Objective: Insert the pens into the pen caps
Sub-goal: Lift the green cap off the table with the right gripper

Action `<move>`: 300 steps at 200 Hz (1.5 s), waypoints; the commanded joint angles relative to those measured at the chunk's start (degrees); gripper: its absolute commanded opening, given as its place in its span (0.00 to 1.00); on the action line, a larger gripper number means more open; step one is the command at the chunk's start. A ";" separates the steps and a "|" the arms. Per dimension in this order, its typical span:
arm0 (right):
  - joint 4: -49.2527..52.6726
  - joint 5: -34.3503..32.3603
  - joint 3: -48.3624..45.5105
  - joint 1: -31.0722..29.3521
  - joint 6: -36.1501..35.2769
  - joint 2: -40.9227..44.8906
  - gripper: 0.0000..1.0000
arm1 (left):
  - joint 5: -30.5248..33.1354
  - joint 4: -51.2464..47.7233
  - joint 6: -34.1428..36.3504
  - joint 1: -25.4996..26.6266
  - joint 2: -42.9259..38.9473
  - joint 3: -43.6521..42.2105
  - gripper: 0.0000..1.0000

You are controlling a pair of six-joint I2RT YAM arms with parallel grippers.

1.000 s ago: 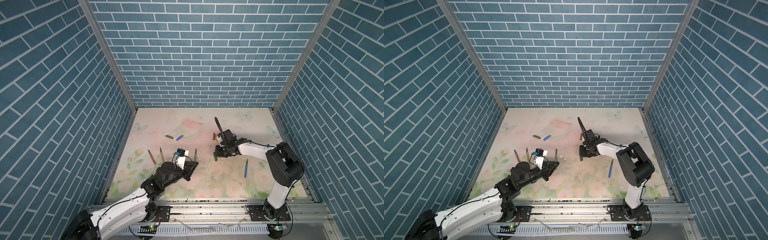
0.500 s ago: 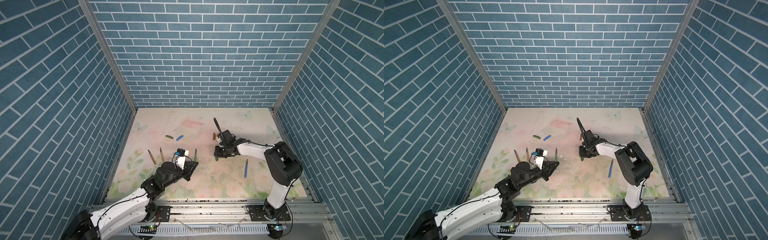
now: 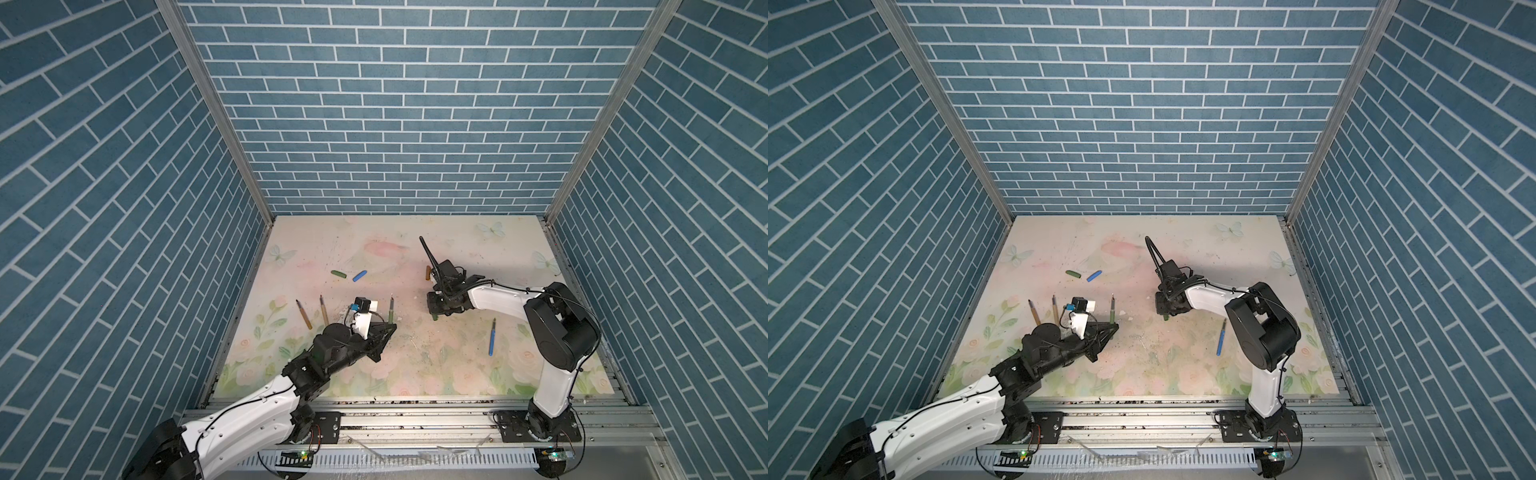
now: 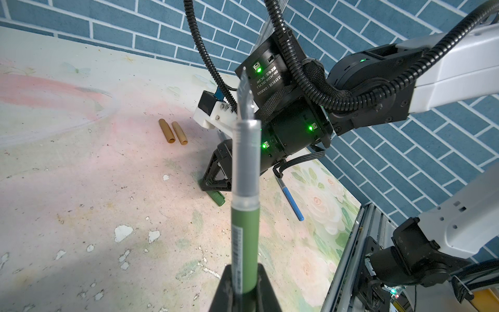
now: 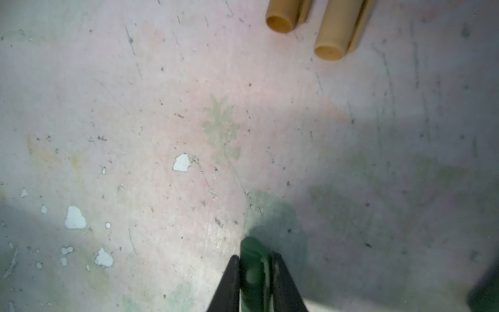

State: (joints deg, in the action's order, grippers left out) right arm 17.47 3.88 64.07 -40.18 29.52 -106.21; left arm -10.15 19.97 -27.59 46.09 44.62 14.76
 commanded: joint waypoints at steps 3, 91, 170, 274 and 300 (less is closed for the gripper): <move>4.41 -1.03 1.33 -1.32 -1.83 0.28 0.23 | -0.13 1.75 0.21 -0.21 0.46 1.10 0.00; 1.94 4.34 0.51 -1.48 -1.41 1.27 0.27 | -0.26 2.18 0.21 -0.21 0.77 1.14 0.00; 4.52 -0.44 1.59 -1.48 -0.87 -0.55 0.18 | -0.21 1.49 0.08 -0.22 0.03 1.06 0.00; 3.15 -0.75 0.67 -2.10 -1.22 6.15 0.11 | 2.08 -0.26 1.20 -0.21 0.69 3.28 0.00; -2.23 -0.38 -2.81 -2.11 -1.48 15.46 0.11 | 3.29 1.06 2.57 -0.21 3.29 5.02 0.00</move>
State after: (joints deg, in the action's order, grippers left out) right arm 20.69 3.25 63.37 -42.00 28.47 -100.57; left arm -8.56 19.92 -27.03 46.09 46.06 17.04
